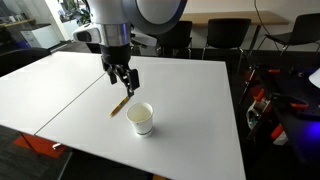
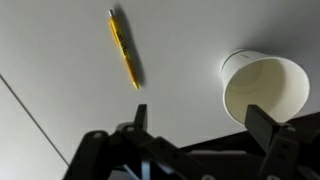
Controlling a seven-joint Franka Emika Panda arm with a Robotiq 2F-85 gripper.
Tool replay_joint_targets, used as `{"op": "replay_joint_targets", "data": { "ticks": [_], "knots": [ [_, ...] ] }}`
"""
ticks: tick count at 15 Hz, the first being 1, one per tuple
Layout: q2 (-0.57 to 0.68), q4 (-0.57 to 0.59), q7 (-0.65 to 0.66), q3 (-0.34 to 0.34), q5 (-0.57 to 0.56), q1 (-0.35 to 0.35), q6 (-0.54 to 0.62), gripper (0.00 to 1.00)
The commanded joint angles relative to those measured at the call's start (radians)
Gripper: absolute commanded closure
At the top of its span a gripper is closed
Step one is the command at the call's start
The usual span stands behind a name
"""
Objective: Pick up the pen from the cup and place it on the table then move the cup to the right
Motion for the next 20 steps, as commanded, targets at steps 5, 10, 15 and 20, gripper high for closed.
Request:
{"op": "replay_joint_targets", "data": {
  "ticks": [5,10,15,20],
  "knots": [
    [-0.054,-0.114,-0.03,0.058,0.002,-0.049,-0.009,0.0],
    [-0.027,-0.124,-0.033,0.057,-0.014,-0.053,0.057,0.0],
    [0.017,-0.115,-0.077,0.078,-0.004,-0.069,0.114,0.0],
    [0.07,-0.092,-0.111,0.1,0.0,-0.082,0.127,0.25]
  ]
}}
